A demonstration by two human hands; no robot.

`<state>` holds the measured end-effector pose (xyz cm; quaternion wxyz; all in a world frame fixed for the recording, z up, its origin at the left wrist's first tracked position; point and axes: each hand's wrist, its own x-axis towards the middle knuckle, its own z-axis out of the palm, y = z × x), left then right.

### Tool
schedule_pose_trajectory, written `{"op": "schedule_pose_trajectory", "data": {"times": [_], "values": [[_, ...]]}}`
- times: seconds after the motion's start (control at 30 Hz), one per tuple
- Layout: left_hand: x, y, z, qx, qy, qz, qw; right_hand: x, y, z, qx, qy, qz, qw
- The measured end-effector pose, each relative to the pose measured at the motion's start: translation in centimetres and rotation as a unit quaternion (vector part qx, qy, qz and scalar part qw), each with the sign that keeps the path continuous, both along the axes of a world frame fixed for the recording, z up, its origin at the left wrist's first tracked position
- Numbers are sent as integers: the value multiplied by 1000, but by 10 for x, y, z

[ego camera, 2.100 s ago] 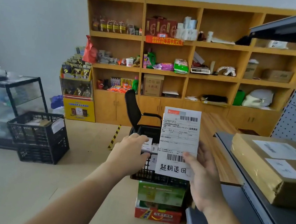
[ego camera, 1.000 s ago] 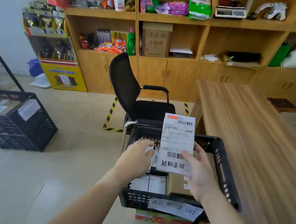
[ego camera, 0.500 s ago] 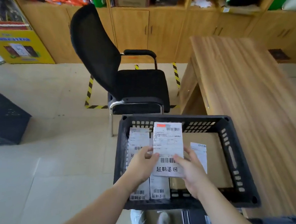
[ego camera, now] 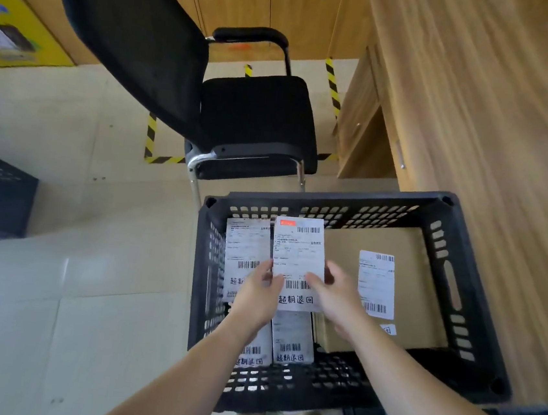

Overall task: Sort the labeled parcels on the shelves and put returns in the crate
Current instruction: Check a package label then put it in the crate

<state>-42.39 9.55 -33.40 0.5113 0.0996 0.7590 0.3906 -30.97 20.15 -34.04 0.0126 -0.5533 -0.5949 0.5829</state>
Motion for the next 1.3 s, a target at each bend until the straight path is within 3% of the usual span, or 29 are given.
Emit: {"op": "schedule_pose_trajectory", "data": {"times": [0.47, 0.7, 0.77, 0.87, 0.97, 1.3], "values": [[-5, 9, -27, -21, 136, -3, 990, -11, 9, -27, 136, -68, 34, 988], [-10, 1, -25, -69, 189, -92, 975, -11, -4, -29, 186, -101, 119, 970], [-11, -8, -23, -73, 244, -132, 958, -6, -10, -29, 201, -103, 150, 962], [-14, -19, -28, -116, 351, -246, 896, -7, -16, -29, 240, -104, 223, 939], [-16, -23, -34, -168, 355, -335, 857, -11, -18, -36, 251, -101, 313, 910], [-22, -27, -47, -155, 355, -331, 861, -12, -17, -43, 265, -123, 385, 875]]}}
